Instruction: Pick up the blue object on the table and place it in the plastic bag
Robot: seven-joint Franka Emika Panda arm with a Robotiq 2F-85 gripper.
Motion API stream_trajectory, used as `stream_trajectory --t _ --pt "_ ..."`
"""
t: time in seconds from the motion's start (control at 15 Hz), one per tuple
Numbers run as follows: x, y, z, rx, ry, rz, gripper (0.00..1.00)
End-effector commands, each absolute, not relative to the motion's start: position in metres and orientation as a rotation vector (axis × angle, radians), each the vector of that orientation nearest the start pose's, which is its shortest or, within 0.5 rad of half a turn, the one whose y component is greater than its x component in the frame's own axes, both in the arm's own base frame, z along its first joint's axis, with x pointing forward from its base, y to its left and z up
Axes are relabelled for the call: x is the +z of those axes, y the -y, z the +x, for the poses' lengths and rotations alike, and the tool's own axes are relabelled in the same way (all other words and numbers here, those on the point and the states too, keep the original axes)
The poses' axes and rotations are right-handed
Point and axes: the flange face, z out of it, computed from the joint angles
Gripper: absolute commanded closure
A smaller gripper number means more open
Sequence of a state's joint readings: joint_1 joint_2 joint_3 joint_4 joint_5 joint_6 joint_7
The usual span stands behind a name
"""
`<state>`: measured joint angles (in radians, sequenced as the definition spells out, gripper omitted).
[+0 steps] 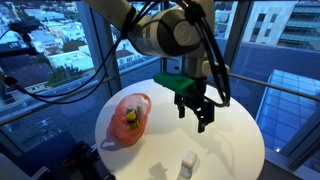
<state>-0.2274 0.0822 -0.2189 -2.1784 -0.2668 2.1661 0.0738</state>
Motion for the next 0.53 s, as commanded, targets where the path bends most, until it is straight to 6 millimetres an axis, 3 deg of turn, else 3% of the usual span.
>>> stream_trajectory --t 0.0,0.2,0.47 --pt "0.308 0.246 0.469 0.136 -0.697 -3.245 0.0" --pt "0.28 0.251 0.465 0.06 -0.743 -3.201 0.0" --pt "0.271 0.249 0.467 0.081 -0.74 -3.197 0.0"
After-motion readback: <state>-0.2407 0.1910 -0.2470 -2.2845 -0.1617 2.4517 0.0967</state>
